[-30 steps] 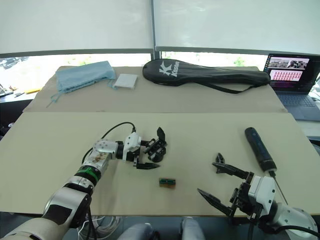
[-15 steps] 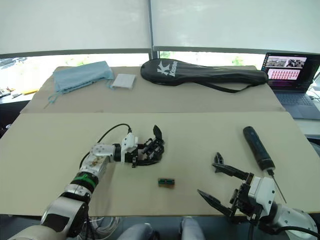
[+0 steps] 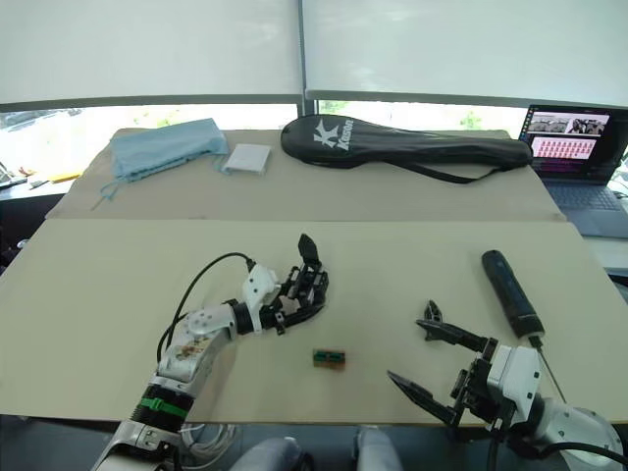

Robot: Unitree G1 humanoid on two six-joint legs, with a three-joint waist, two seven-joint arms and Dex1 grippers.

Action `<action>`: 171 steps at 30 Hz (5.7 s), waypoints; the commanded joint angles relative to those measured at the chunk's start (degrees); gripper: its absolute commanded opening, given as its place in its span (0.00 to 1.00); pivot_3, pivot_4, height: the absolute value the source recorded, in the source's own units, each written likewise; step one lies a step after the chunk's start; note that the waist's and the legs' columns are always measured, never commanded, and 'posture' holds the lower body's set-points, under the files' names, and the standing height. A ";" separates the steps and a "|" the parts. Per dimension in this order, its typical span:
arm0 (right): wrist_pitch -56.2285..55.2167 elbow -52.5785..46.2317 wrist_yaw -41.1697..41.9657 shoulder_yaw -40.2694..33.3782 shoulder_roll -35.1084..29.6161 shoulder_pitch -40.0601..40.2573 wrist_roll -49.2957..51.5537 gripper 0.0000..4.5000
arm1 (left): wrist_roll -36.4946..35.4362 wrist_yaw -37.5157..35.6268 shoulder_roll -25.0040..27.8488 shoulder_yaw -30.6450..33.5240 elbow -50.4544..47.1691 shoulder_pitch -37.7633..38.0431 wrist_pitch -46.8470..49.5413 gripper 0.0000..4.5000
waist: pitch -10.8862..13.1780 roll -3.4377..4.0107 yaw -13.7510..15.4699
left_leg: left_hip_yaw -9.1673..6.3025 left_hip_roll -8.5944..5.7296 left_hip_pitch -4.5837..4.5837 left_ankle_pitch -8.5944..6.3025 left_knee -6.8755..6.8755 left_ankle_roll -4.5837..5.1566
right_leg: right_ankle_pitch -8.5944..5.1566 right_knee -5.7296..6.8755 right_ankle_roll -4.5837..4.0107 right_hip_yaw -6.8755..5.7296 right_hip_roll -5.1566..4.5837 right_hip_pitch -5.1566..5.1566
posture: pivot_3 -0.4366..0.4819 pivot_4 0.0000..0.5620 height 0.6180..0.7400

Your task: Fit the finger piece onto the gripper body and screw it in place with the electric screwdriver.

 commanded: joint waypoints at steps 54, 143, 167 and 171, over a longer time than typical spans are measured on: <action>-0.55 -3.12 0.38 -2.68 -0.47 3.17 1.02 1.00 | 5.53 13.10 -2.04 -8.46 -1.77 5.83 -1.35 0.52 | -0.09 0.15 0.02 | 0.00 0.00 0.13 -0.05 -0.02 -0.11 | -0.04 0.00 0.07 0.02 -0.02 0.14 | 0.48 0.27 1.00; 83.72 14.41 -102.33 20.50 -20.51 -46.05 69.98 0.74 | -29.88 -23.94 25.93 13.07 -21.72 6.82 6.83 1.00 | 0.09 -0.28 -1.36 | 0.01 0.05 -0.78 0.27 0.06 0.23 | 0.11 -0.02 -0.26 -0.18 -0.04 -0.82 | 0.48 0.27 1.00; 46.06 -14.59 -61.01 18.39 -24.94 -50.21 7.98 0.25 | -47.91 7.38 10.49 19.34 -23.58 -3.73 24.40 1.00 | 0.07 -0.28 -1.50 | 0.07 0.04 -0.80 0.29 0.18 0.18 | 0.13 0.05 -0.19 -0.40 0.04 -0.89 | 0.48 0.27 1.00; 45.41 -14.70 -56.01 22.72 -20.95 -55.12 0.99 0.25 | -50.61 15.39 3.92 19.43 -23.49 -7.55 25.38 1.00 | 0.08 -0.32 -1.49 | 0.10 0.02 -0.79 0.32 0.32 0.10 | 0.14 0.12 -0.19 -0.35 0.01 -0.87 | 0.48 0.27 1.00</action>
